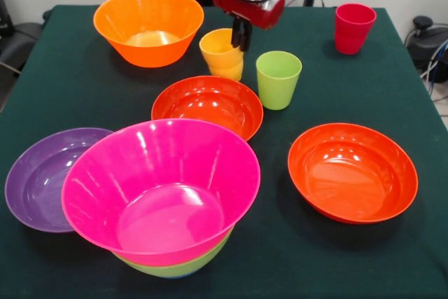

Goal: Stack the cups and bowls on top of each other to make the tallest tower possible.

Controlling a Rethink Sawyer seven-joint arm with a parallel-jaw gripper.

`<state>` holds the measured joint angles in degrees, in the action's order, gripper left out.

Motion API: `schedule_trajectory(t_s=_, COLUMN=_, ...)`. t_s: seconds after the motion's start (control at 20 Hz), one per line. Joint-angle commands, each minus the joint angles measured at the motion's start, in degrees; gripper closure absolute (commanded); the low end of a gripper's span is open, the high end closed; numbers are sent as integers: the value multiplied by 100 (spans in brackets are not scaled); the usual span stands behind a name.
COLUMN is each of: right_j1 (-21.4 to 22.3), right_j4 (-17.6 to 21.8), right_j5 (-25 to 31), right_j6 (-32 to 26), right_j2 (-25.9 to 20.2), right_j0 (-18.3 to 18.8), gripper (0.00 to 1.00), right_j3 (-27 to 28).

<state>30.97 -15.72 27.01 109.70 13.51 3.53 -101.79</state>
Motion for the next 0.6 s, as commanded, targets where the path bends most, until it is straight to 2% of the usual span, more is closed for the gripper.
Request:
schedule_trajectory(t_s=0.05, right_j1=470, right_j4=345, right_j5=1033, right_j6=272, right_j2=-290, right_j0=67, gripper=100, right_j3=-116)
schedule_trajectory(t_s=0.25, right_j1=792, right_j4=389, right_j5=1496, right_j6=258, right_j2=-201, right_j0=26, gripper=100, right_j3=-72)
schedule_trajectory(t_s=0.6, right_j1=1066, right_j4=454, right_j5=2041, right_j6=212, right_j2=-141, right_j0=42, gripper=100, right_j3=175)
